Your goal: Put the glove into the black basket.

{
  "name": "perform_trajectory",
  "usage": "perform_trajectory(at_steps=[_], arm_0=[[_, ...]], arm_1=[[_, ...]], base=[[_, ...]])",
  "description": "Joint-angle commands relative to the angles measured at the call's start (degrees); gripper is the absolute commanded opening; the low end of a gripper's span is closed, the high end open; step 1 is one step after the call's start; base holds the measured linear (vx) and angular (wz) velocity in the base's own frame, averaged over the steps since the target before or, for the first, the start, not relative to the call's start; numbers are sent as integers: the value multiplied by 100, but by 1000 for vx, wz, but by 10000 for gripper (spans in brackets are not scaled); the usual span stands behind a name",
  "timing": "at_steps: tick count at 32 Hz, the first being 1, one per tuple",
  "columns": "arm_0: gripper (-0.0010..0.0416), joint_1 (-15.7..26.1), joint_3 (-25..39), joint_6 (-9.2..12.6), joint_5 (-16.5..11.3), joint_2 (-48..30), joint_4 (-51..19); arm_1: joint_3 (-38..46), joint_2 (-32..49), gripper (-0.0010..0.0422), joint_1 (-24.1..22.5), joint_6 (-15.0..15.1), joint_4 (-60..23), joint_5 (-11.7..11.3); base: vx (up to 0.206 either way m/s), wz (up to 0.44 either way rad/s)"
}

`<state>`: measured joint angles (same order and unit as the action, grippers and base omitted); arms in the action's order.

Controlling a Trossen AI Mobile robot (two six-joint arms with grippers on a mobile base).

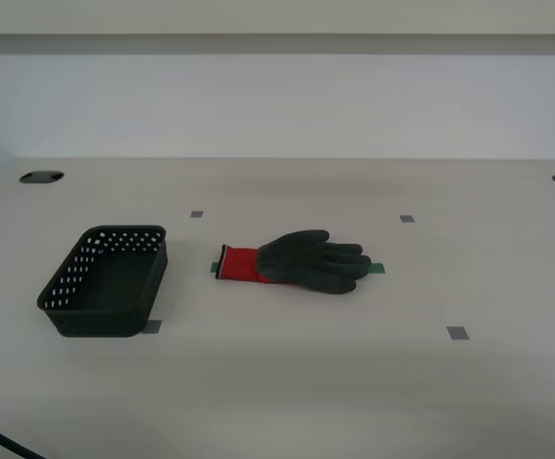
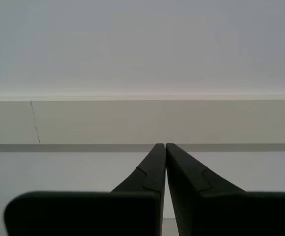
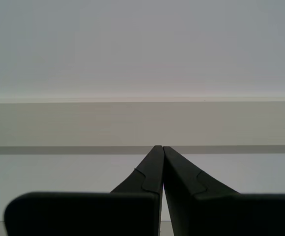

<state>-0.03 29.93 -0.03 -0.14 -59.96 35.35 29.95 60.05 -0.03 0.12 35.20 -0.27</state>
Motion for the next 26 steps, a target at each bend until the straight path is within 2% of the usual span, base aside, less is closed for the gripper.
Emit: perform_trajectory(at_steps=[1,26], arm_0=[[0,2,7,0,0,2,13],[1,2,7,0,0,2,13]], arm_1=[[2,-2,0,2,-2,22,-13],[2,-2,0,0,-2,22,-13]], base=[[0,0],[0,0]])
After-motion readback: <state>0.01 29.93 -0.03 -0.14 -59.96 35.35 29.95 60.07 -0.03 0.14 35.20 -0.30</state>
